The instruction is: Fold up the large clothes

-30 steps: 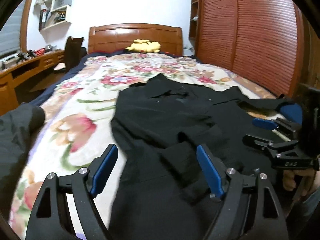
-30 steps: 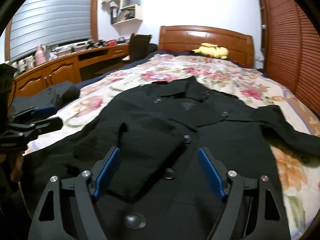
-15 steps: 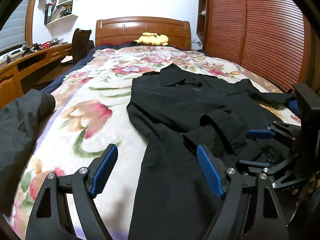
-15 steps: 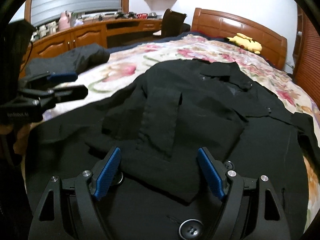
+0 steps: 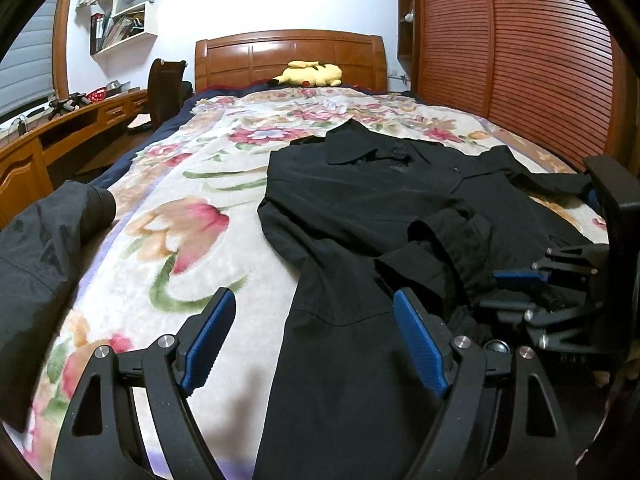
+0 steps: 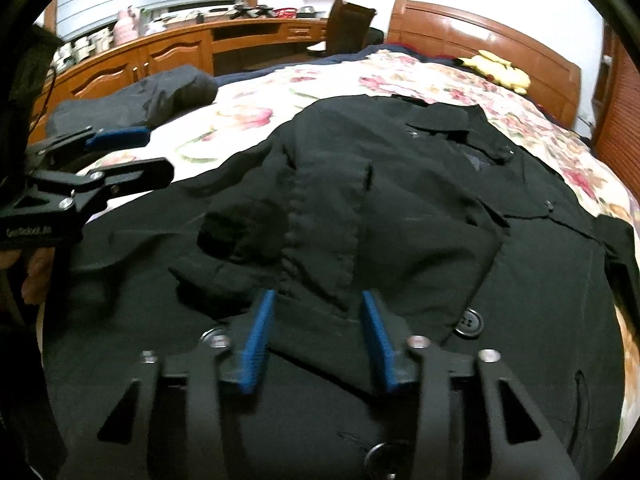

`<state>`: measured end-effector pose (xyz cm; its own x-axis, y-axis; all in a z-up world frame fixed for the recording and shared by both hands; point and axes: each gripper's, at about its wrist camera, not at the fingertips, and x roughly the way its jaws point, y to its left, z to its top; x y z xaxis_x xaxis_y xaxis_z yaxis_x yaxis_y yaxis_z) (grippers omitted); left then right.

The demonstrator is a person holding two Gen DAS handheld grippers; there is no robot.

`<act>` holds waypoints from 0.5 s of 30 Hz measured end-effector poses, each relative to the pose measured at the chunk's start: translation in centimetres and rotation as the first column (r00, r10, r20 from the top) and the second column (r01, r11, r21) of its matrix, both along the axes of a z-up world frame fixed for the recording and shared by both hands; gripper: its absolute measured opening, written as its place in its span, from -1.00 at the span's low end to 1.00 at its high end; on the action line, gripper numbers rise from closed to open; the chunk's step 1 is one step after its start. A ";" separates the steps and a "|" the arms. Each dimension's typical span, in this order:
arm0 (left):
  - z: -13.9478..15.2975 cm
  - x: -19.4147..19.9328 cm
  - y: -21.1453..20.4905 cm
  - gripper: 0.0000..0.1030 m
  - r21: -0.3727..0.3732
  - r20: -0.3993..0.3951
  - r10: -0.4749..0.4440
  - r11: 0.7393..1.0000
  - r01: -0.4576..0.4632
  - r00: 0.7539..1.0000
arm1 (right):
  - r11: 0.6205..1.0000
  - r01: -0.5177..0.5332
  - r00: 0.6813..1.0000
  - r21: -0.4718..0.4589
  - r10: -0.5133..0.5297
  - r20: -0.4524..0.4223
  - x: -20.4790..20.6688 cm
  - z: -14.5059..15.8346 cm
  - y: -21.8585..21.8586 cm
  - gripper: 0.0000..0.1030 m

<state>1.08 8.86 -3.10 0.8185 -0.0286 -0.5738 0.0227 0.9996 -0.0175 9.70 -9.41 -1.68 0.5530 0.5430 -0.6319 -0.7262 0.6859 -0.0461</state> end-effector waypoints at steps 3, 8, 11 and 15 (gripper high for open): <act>0.2 -0.3 -0.1 0.59 -0.001 0.015 0.014 1.000 -0.014 1.000 | 0.999 0.023 1.000 0.035 -0.022 -0.019 0.3 0.0 -0.5 -0.71; 0.6 -1.1 -0.3 0.59 -0.037 0.045 0.017 0.999 -0.015 0.999 | 0.993 0.093 0.996 0.078 -0.093 -0.001 0.0 0.4 -1.2 -0.88; 0.9 -1.5 -0.5 0.59 -0.057 0.053 0.005 0.998 -0.002 0.999 | 0.978 0.155 0.986 0.140 -0.161 0.033 -1.1 1.5 -2.8 -0.91; 1.2 -1.9 -1.6 0.59 -0.060 0.067 -0.029 0.998 0.033 0.997 | 0.944 0.252 0.960 0.214 -0.272 0.071 -2.9 2.8 -5.7 -0.93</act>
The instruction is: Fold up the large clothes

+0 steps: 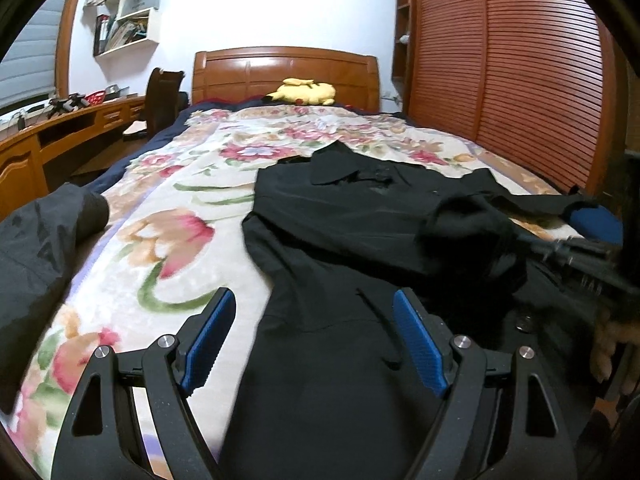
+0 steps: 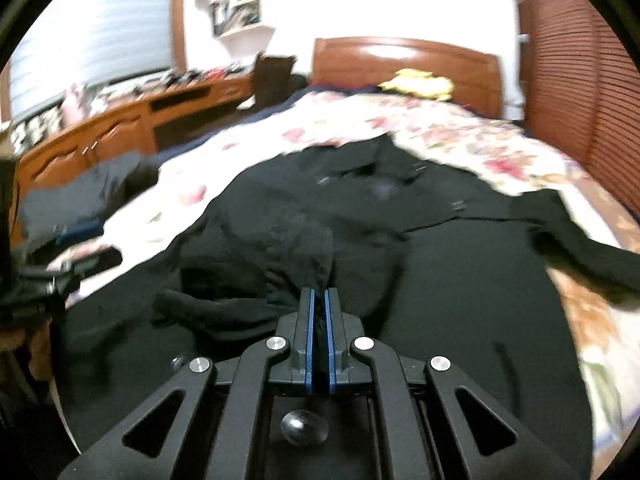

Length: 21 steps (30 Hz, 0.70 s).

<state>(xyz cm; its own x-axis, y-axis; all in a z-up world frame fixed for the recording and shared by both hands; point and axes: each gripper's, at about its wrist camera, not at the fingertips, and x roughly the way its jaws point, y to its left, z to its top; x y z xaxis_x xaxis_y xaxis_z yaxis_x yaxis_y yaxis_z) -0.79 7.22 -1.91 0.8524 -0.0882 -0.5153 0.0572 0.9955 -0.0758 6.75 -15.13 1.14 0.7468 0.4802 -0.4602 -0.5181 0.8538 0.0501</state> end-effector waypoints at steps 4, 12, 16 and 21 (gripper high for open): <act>0.4 -0.6 -1.2 0.59 0.014 0.020 -0.031 0.999 0.031 0.999 | 0.991 0.130 0.991 0.043 -0.131 0.035 -2.2 0.5 -3.0 -0.98; 0.9 -2.2 -1.8 0.59 0.008 0.024 -0.043 0.999 0.043 0.999 | 0.971 0.237 0.971 0.041 -0.236 -0.026 -4.4 -0.4 -6.2 -0.98; 1.1 -3.3 -1.5 0.59 0.019 0.025 -0.025 1.000 0.024 0.999 | 0.982 0.185 0.983 0.028 -0.185 -0.011 -5.5 0.6 -5.9 -0.98; 1.6 -3.8 -1.1 0.59 0.025 0.018 -0.016 1.000 0.016 1.000 | 0.996 0.090 0.996 -0.004 -0.090 0.003 -6.8 1.1 -4.6 -0.94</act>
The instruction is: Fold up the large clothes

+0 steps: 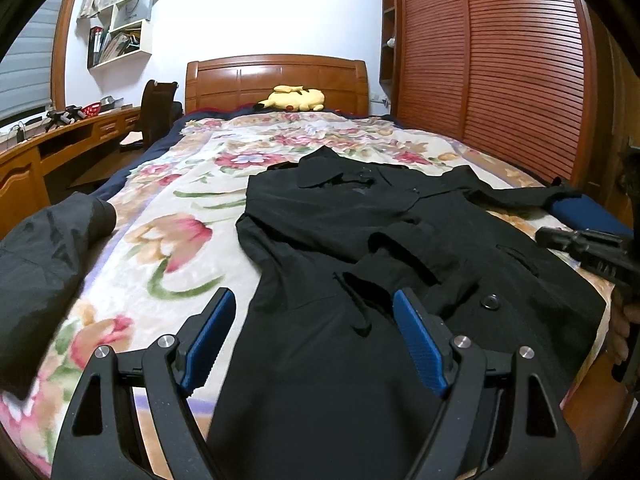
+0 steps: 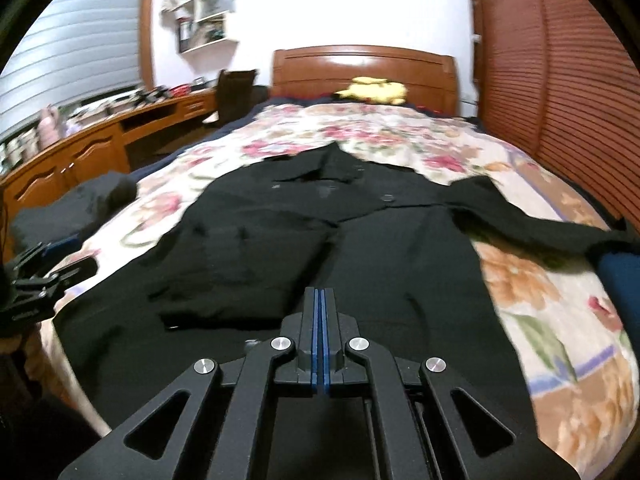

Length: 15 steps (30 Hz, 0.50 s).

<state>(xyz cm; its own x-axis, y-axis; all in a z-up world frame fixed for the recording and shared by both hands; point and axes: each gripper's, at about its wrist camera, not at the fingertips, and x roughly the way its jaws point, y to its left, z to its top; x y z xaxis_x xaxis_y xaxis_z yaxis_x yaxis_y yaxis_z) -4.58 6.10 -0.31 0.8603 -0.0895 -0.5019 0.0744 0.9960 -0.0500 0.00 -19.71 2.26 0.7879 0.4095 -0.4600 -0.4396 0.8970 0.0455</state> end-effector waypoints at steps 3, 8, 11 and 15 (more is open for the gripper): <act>0.5 -0.3 0.3 0.59 0.011 0.013 0.006 1.000 -0.006 1.000 | 0.998 -0.060 0.998 -0.025 0.060 -0.020 0.5 -0.4 1.9 -0.43; 0.8 -0.5 0.9 0.59 0.002 -0.001 0.012 1.000 -0.012 1.000 | 0.991 -0.136 0.988 -0.016 0.134 -0.078 2.5 -1.6 4.4 -0.19; 1.2 -1.0 1.2 0.59 0.023 0.005 0.023 0.999 -0.023 1.000 | 0.981 -0.196 0.975 0.000 0.195 -0.103 3.3 -2.0 5.9 -0.19; 1.6 -1.7 1.4 0.59 0.034 0.010 0.016 0.999 -0.017 1.000 | 0.968 -0.244 0.964 -0.054 0.236 -0.120 3.4 -2.1 7.8 -0.19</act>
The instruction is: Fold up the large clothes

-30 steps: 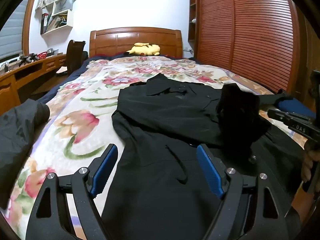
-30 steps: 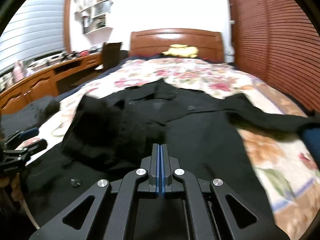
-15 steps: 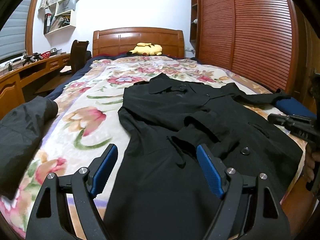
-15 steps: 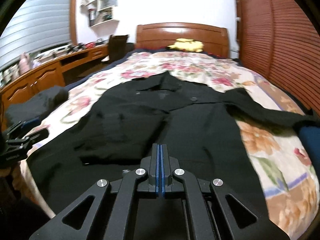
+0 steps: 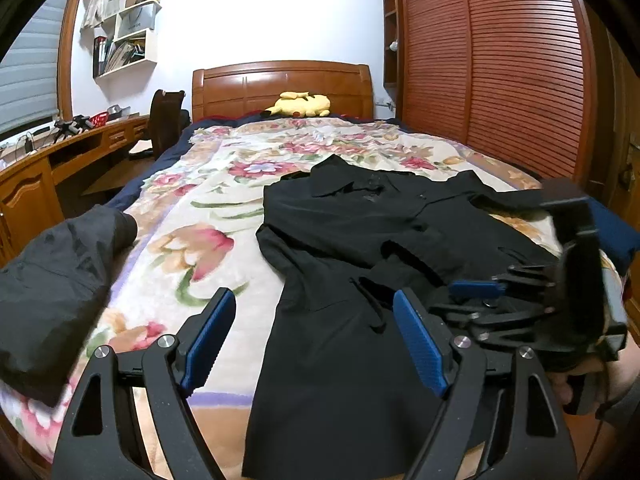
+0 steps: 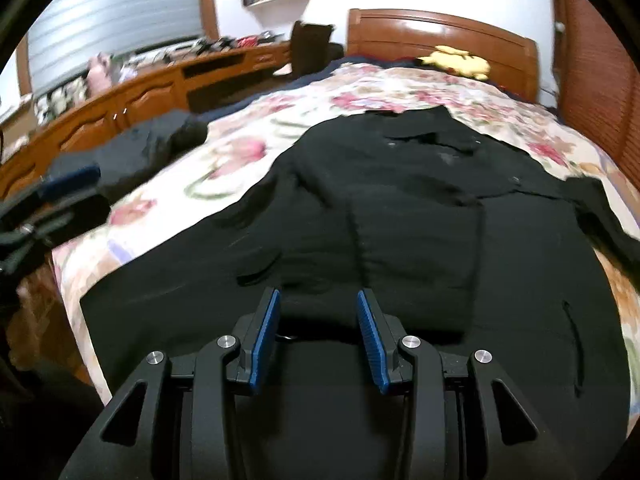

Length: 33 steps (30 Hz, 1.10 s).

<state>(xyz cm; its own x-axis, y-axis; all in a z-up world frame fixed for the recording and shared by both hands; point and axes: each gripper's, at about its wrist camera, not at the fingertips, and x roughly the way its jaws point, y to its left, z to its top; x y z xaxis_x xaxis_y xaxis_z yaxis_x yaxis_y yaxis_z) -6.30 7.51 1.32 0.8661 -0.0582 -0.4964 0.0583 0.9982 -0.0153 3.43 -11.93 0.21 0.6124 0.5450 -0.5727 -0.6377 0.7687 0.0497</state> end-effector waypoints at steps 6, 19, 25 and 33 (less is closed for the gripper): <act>0.5 -0.4 0.4 0.59 -0.004 0.002 0.009 1.000 -0.009 1.000 | 0.998 -0.039 0.997 -0.049 0.035 -0.063 1.8 -0.5 1.0 -0.19; 0.8 -0.3 0.1 0.59 -0.010 0.003 0.001 1.000 -0.001 1.000 | 0.990 0.074 0.997 0.120 -0.072 -0.024 1.6 2.1 -5.6 -0.74; 1.0 -0.7 -0.3 0.59 -0.016 0.015 -0.016 1.000 0.017 1.000 | 0.970 0.181 0.981 0.161 -0.189 0.033 -0.1 3.6 -11.3 -0.81; 1.1 -0.5 -1.0 0.59 -0.012 0.008 -0.026 1.000 0.026 1.000 | 0.923 0.343 0.934 0.177 -0.354 0.038 -2.8 2.9 -17.5 -0.94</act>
